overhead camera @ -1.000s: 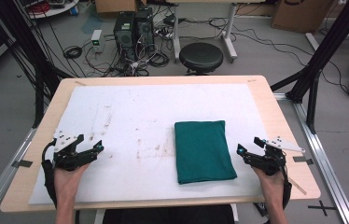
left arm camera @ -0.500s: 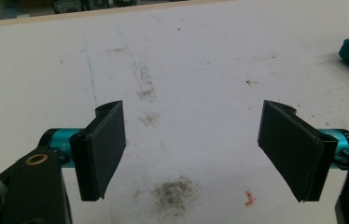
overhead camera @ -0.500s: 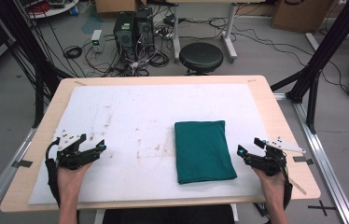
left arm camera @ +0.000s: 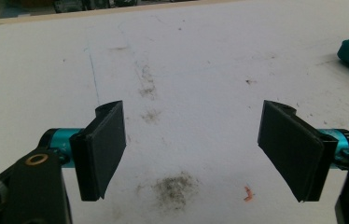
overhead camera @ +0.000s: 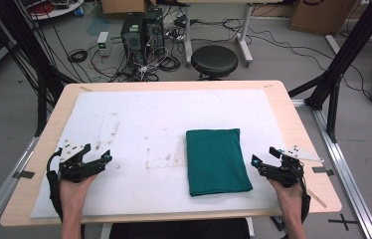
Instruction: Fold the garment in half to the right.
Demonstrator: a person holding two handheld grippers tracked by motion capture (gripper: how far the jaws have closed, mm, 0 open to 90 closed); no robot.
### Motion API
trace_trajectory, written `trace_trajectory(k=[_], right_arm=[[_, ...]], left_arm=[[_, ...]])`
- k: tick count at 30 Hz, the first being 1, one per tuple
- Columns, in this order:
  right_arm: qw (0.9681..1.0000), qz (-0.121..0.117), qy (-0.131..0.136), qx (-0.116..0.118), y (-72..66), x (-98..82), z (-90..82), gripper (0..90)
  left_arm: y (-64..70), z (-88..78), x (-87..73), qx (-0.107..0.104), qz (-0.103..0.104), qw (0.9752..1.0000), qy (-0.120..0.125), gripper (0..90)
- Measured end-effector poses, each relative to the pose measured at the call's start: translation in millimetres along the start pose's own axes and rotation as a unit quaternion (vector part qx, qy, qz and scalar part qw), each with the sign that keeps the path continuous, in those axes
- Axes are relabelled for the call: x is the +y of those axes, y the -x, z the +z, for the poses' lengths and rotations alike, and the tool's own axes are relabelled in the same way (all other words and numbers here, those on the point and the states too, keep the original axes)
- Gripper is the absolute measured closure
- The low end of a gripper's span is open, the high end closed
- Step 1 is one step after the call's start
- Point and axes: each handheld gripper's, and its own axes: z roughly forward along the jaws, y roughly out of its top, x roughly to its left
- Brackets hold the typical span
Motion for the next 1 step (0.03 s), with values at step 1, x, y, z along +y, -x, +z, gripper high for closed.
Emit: trace_trajectory(k=[1], right_arm=[[1.0000,0.000,-0.001,0.001,0.2,0.2,0.2,19.7]], left_arm=[[-0.2,-0.3,0.0,0.000,-0.001,1.0000,0.000,23.4]])
